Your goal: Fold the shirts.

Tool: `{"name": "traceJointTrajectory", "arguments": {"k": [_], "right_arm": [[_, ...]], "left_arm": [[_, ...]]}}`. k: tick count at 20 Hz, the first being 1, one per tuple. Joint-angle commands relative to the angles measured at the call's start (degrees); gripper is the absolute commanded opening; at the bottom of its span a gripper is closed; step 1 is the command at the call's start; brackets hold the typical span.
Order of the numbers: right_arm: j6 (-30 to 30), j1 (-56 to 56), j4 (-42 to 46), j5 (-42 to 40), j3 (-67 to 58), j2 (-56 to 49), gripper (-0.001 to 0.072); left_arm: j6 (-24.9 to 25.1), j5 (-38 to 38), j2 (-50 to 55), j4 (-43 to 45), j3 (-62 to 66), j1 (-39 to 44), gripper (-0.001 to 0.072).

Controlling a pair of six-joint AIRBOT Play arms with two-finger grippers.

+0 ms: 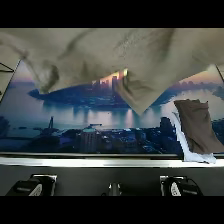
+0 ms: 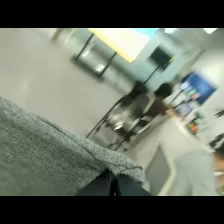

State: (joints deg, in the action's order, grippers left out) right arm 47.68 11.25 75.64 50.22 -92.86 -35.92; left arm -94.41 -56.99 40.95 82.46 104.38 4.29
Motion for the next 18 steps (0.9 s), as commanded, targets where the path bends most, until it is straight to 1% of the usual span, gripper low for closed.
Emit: {"name": "traceJointTrajectory", "arguments": {"k": [1, 4, 6, 8, 10, 12, 14, 15, 18], "right_arm": [[5.03, 0.02, 6.82, 3.89, -1.31, 8.15, 0.0017], [5.07, 0.02, 6.40, 4.26, -1.31, 7.06, 0.0017], [5.07, 0.02, 5.84, 6.91, -1.31, 4.94, 0.0017], [5.07, 0.02, 5.84, 14.10, -1.31, 0.92, 0.0018], [5.03, 0.02, 5.84, 23.50, -1.31, -5.29, 0.0018], [5.01, 0.02, 5.25, 32.24, -1.29, -13.40, 0.0017], [5.03, 0.02, 2.99, 38.12, -0.87, -23.74, 0.0017], [5.01, 0.02, 1.31, 38.86, -0.35, -28.70, 0.0017], [5.07, -0.04, -4.94, 35.04, 0.26, -43.95, 0.0017]], "left_arm": [[-1.20, -2.23, -2.86, 0.52, 4.46, -0.04, 0.0026], [-1.22, -2.73, -1.64, 0.52, 4.46, -0.04, 0.0025], [-0.11, -5.38, -0.09, 0.55, 4.44, -0.04, 0.0026], [1.51, -12.13, 3.02, 0.74, 4.42, -0.04, 0.0026], [3.21, -20.37, 8.22, 1.20, 3.52, -0.04, 0.0026], [5.14, -23.85, 13.53, 1.27, -0.28, -0.04, 0.0026], [5.55, -23.17, 19.37, 1.44, -7.08, -0.04, 0.0026], [5.55, -22.10, 22.32, 1.44, -10.47, -0.04, 0.0026], [5.51, -16.57, 32.74, 1.38, -17.97, -0.04, 0.0026]]}}
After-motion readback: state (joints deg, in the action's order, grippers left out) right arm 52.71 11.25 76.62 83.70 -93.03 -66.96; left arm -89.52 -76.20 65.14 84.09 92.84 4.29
